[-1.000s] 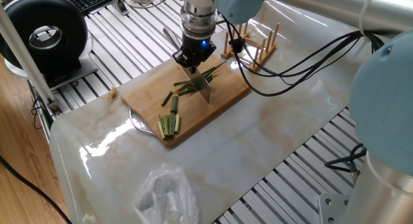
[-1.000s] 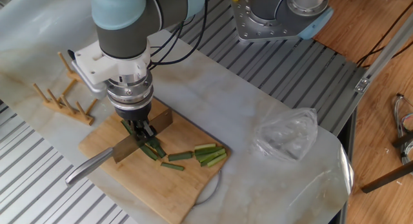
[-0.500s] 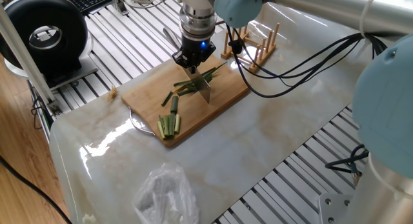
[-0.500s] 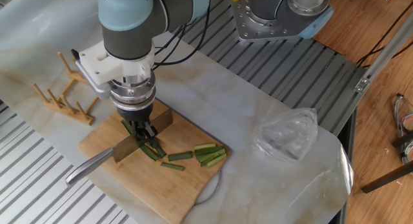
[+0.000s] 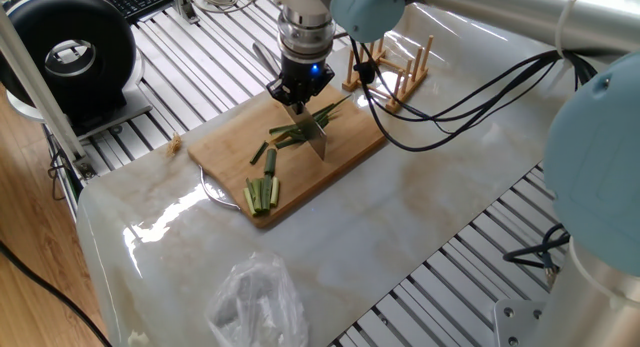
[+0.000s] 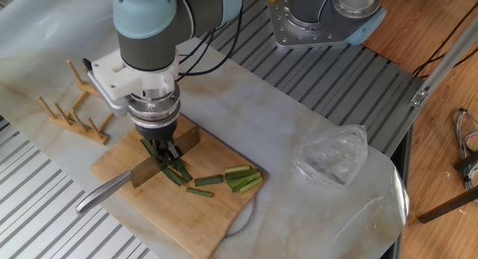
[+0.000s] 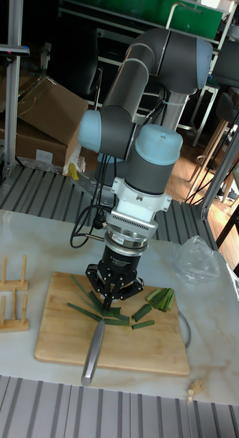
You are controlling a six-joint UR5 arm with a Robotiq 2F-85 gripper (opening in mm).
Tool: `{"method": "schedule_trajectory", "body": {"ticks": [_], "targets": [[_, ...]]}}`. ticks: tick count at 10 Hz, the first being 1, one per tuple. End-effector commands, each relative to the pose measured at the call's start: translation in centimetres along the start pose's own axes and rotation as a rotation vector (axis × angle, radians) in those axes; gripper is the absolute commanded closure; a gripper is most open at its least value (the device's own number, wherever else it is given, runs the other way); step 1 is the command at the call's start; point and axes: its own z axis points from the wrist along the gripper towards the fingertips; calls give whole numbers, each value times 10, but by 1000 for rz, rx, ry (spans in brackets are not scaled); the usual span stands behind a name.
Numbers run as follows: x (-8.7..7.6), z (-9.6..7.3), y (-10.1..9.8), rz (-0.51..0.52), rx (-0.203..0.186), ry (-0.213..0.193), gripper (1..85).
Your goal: Chop the green garlic
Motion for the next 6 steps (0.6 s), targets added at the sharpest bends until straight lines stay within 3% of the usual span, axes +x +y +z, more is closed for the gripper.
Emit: {"method": "schedule_trajectory", "body": {"ticks": [1,3,6], "targets": [[1,-12,2,2,-7,9,843],[-2,-19,6,4,1,4,843],[-5,-11,4,-1,-1,-8,843]]}}
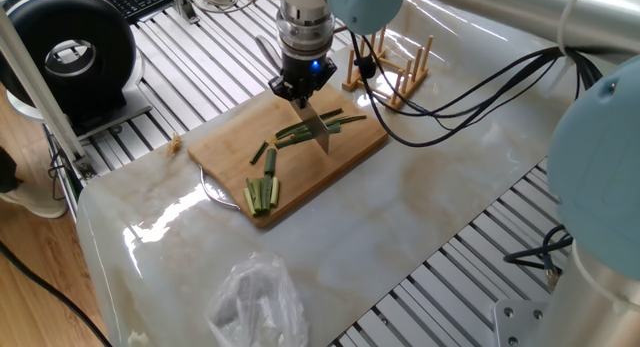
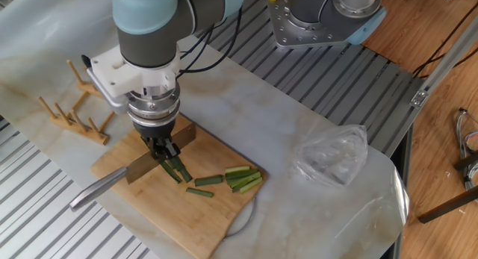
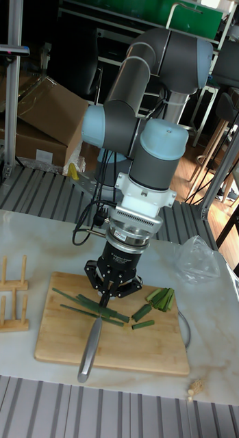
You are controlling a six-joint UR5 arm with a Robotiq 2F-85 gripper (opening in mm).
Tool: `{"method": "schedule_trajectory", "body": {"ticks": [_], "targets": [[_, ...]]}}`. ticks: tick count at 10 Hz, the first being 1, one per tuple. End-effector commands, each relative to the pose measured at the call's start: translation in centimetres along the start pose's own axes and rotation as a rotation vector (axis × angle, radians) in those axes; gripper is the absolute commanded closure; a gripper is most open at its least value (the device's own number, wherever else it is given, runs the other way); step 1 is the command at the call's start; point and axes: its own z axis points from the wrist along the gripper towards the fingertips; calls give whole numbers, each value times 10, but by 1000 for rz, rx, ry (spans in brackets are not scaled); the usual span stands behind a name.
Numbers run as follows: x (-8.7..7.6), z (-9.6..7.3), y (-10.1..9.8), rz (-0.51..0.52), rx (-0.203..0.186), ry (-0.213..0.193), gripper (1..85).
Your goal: Chop the green garlic
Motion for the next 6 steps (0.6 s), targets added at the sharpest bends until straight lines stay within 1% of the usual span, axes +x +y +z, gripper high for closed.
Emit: {"method": "schedule_trajectory", "body": {"ticks": [1,6], "targets": [[-2,1,1,4,-10,-5,843],[-1,2,1,-1,-12,0,843]]}}
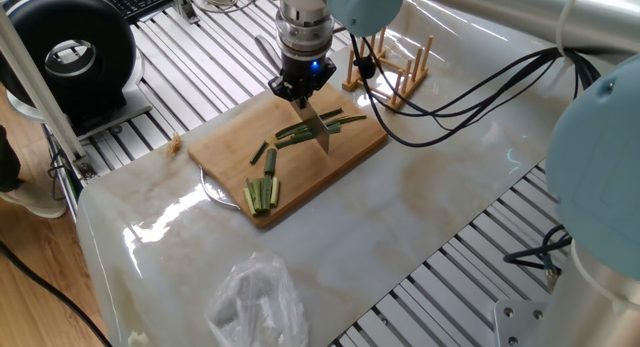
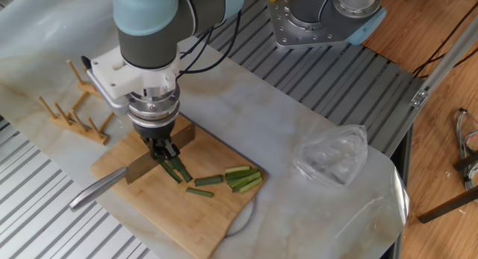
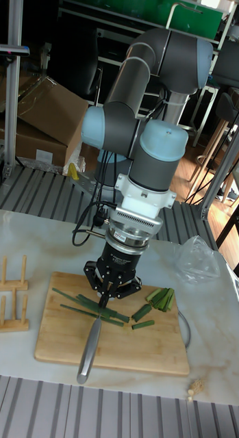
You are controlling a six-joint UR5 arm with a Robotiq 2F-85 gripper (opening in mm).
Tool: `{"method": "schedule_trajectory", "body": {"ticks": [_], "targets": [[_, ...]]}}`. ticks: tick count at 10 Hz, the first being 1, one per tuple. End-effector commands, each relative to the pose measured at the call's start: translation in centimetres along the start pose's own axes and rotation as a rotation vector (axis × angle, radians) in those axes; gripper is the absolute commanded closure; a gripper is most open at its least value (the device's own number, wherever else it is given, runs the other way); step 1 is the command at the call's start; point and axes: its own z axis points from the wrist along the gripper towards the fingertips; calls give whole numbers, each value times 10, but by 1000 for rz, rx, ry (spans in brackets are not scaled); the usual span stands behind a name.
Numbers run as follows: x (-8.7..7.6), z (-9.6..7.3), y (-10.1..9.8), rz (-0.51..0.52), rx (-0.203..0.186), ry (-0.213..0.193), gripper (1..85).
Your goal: Chop the green garlic
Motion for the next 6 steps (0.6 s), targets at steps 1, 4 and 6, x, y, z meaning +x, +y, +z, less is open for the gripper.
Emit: {"method": "schedule_trajectory", "body": {"ticks": [1,4,6], "targets": [[1,0,1,5,-12,6,843],[7,2,0,5,-19,10,843],[10,2,-1,4,-21,9,843]]}}
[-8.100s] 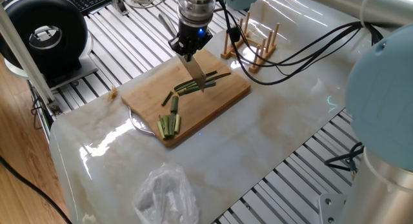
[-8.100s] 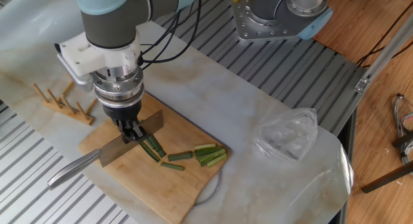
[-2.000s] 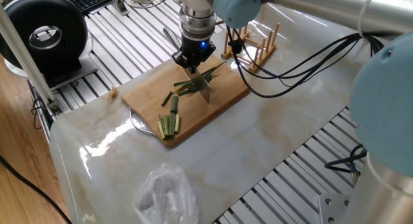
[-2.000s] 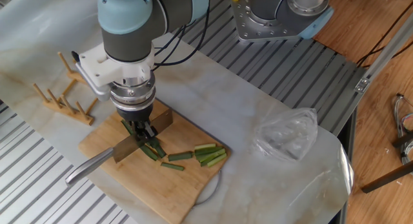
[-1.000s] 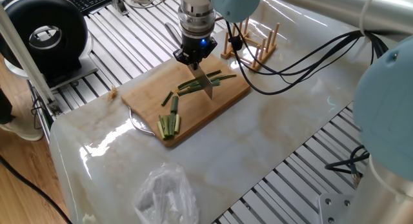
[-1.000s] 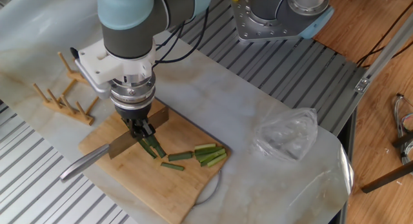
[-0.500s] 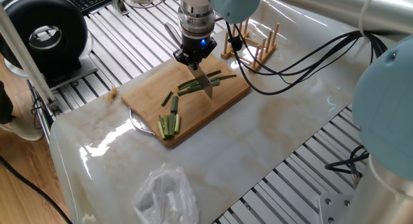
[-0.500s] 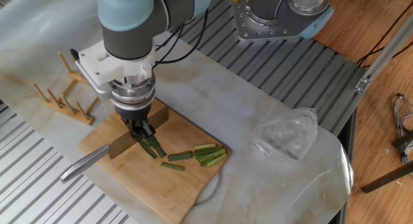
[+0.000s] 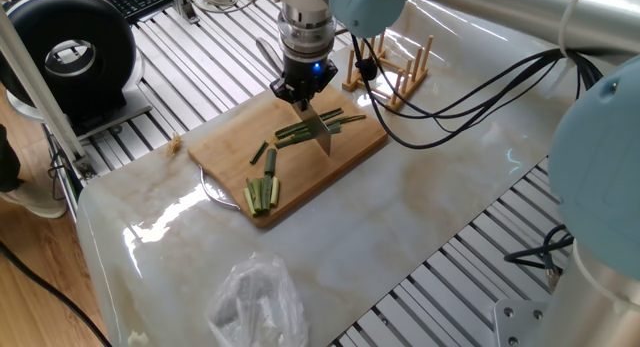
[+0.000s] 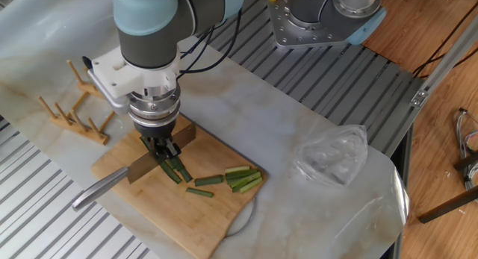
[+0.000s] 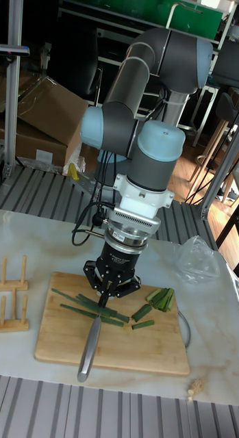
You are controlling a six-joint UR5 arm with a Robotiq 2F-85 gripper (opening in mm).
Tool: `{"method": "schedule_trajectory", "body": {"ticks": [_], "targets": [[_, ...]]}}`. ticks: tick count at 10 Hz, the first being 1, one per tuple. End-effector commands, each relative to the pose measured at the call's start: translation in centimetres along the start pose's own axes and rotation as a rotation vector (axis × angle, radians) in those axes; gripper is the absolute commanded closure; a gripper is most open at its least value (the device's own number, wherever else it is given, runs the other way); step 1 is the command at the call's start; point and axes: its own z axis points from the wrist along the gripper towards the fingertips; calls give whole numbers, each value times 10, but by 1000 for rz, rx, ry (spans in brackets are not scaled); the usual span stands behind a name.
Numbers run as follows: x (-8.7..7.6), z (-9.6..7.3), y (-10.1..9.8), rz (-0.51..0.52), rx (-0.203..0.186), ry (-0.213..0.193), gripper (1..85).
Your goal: Chop the green garlic
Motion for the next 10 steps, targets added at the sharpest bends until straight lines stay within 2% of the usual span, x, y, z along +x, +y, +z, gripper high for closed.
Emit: {"method": "schedule_trajectory", "body": {"ticks": [1,4,8,10], "targets": [[6,1,0,9,-14,2,843],[6,4,0,11,-20,-6,843],[-2,-1,-4,-3,-38,5,843],[-11,10,-4,-1,-38,-18,843]]}}
